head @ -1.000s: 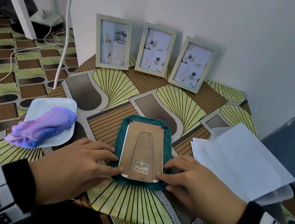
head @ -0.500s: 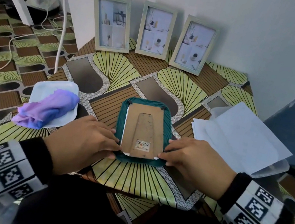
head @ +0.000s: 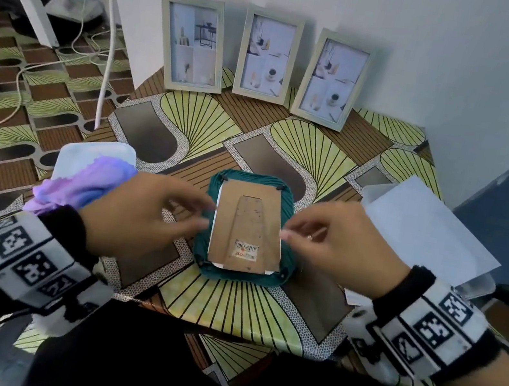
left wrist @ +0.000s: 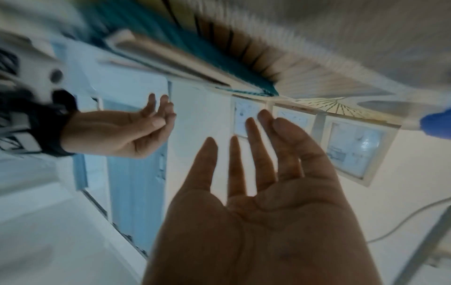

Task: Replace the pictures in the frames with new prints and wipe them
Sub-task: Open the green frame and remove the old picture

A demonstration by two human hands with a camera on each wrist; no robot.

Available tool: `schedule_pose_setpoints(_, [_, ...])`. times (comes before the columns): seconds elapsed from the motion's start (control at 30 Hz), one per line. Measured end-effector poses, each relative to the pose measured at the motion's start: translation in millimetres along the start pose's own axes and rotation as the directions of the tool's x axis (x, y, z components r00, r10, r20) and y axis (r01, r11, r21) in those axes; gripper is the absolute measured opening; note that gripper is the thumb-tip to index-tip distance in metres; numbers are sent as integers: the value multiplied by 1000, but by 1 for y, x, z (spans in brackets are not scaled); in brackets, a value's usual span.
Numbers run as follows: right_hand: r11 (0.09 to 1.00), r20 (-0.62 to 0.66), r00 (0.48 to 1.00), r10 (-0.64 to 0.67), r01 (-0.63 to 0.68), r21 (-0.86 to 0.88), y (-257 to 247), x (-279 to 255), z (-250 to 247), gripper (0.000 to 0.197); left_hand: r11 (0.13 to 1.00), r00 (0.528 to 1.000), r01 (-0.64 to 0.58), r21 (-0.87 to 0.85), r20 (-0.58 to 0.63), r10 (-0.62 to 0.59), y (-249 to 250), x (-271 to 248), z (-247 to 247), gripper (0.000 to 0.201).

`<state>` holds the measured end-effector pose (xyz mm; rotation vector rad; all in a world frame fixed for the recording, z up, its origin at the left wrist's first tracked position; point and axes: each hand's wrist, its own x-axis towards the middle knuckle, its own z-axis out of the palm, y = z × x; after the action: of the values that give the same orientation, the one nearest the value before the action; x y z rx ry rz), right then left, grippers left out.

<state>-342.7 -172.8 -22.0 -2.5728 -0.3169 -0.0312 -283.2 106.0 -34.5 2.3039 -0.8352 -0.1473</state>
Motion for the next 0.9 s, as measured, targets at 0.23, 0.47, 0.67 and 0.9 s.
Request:
schedule_pose_setpoints(0.23, [962,-183,949,257,-233,145,18,57,5,18,961,959,277,14,-68,-276,-12,75,-3,40])
schedule_pose_setpoints(0.47, [958,-14,958,288,-287,23,33,86,23,33,930,941,304,209,85,-327,-24,110,8,35])
schedule_pose_setpoints(0.67, [955,-72,952,297,-295,33,39,96,29,9,934,928,356,41,105,-358,-38,119,2,20])
schedule_pose_setpoints(0.9, [956,-91,952,292,-287,67,45,99,33,8,932,926,363,-19,117,-359,-46,127,4,14])
